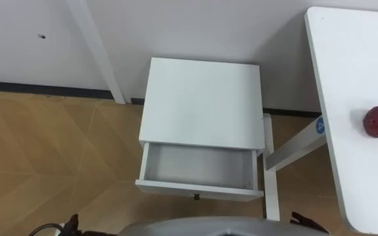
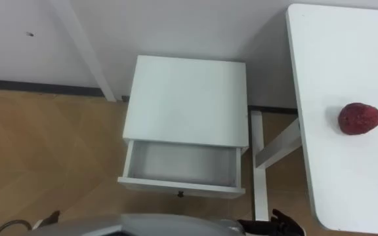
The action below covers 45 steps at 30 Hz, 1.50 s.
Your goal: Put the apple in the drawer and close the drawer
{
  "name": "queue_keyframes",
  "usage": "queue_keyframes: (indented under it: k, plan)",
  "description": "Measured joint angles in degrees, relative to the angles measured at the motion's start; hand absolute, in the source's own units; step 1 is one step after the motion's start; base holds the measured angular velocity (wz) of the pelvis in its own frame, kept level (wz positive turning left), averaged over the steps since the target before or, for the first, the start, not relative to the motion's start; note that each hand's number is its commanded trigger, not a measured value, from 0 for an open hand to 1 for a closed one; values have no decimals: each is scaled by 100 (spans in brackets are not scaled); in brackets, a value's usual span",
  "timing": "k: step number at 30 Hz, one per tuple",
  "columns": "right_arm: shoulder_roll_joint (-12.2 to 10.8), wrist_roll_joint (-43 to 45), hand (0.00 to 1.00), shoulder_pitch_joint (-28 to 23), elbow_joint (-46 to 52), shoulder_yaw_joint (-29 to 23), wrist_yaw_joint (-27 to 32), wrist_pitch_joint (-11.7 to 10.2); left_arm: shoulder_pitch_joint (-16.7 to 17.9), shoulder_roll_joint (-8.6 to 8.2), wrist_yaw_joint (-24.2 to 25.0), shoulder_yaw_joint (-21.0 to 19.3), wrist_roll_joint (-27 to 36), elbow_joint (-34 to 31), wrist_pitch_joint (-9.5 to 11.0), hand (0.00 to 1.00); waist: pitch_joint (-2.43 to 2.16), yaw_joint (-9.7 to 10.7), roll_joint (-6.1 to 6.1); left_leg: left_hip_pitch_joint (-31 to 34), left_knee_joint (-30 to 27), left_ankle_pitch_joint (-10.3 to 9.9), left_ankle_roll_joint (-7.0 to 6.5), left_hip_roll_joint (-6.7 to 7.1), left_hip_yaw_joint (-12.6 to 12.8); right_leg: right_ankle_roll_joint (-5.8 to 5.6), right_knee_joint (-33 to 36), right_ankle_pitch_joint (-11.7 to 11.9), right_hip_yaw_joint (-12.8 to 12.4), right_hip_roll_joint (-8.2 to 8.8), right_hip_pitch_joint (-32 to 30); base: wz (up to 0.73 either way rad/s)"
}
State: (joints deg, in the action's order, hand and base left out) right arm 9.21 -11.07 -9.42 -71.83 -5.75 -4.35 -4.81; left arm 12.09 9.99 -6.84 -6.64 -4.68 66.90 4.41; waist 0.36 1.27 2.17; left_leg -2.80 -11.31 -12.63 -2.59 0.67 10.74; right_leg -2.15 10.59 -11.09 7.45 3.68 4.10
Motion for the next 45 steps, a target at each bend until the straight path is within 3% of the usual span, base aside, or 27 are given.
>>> queue_keyframes:
  k: [7,11,16,21,26,29,34,39,43,45]
  plan:
    - [-4,-361,0,21,-4,9,72,0,-36,-7,-15,9,112,-4,-27,0,-4,-4,19,-35,9,0,0,-5,41,0,4,0,-33,-2,0,-2]
    - [-6,-1427,0,33,-129,-33,239,10,-24,-22,-54,0,173,57,-13,0,7,1,5,-181,67,0,0,-5,55,0,5,0,-26,-3,120,-2]
    - [-34,-3003,0,14,-89,-582,363,12,12,-27,-171,-56,177,77,38,0,8,83,1,-270,111,-2,3,-9,130,-1,1,-1,-127,-15,158,-7]
    - [-30,-4881,0,-179,313,-1678,555,-112,87,-16,-266,-684,165,73,115,0,-8,267,-30,-291,105,-8,14,-19,187,0,10,0,-186,-32,164,-6]
    - [-32,-6095,0,-229,448,-2262,1010,-144,128,-6,-428,-683,158,52,97,0,-55,352,-79,-290,111,-10,17,-35,280,1,57,0,-271,-46,85,-10]
    - [-36,-6606,0,-244,599,-2566,1271,-168,119,5,-428,-685,127,47,88,0,-49,401,-83,-284,106,-11,17,-38,308,0,128,0,-278,-46,52,-6]
    - [-38,-7062,0,-226,1130,-2722,1649,-171,168,24,-414,-683,162,-16,80,0,-65,508,-6,-278,113,-12,19,-85,370,1,213,-1,-299,-51,-32,-9]
    - [-10,-7187,0,-187,2124,-3152,2397,-244,242,24,-406,-799,119,-216,-31,0,-43,620,139,-276,126,-13,21,-90,414,2,189,-1,-316,-54,-38,-5]
    - [175,-7169,0,-187,2866,-3184,2980,-516,393,71,-383,-796,65,-505,-48,0,-38,705,191,-211,137,-13,21,-89,410,3,110,11,-307,-60,-46,1]
    - [202,-7111,0,-153,3275,-3426,3335,-581,467,100,-381,-801,64,-629,-45,0,-63,732,237,-179,113,-11,21,-78,409,6,127,14,-302,-66,-88,0]
